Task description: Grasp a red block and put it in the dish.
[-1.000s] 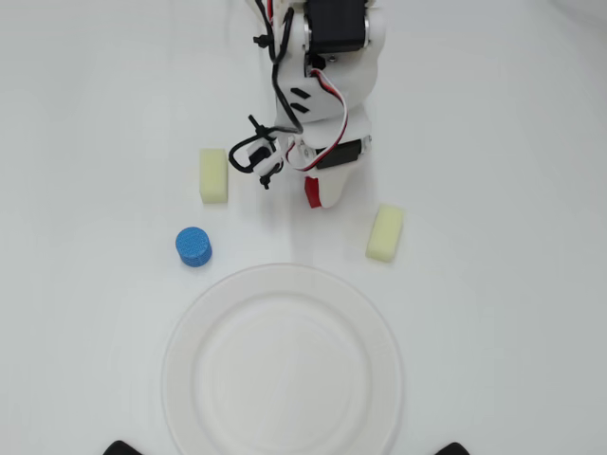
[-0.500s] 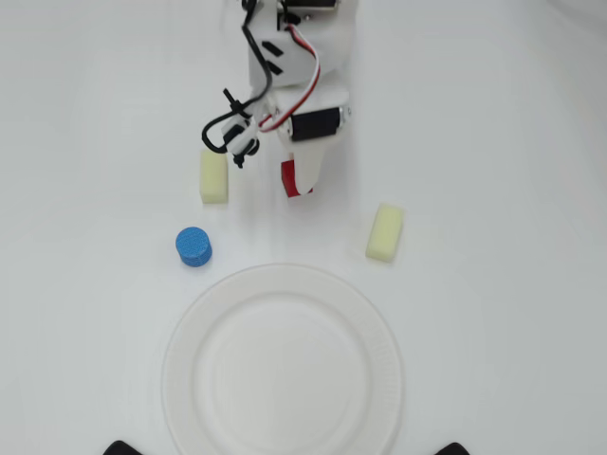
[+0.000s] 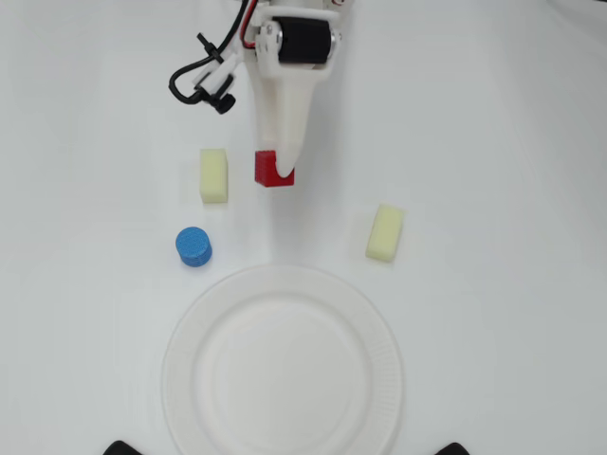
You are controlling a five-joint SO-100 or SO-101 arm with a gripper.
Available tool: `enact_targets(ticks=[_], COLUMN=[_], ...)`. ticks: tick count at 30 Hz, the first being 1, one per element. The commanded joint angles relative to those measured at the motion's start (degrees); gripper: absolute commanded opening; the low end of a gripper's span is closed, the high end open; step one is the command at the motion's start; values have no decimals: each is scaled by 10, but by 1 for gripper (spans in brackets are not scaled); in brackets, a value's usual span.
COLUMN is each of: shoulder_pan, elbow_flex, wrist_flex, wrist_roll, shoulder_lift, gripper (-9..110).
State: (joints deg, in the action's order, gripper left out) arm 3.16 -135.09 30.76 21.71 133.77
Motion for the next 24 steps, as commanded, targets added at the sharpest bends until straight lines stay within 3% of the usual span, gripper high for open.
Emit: enact_targets(ticks=[1,8,15,24], shoulder_pan=[-7,-15,-2,18], elbow_flex=[68,286,488,563], wrist_flex=[-42,-33,55,107], wrist_roll=[0,-14,-45,-38], shoulder_lift=[-82,-338,-527,-615], gripper=[0,0,0,0])
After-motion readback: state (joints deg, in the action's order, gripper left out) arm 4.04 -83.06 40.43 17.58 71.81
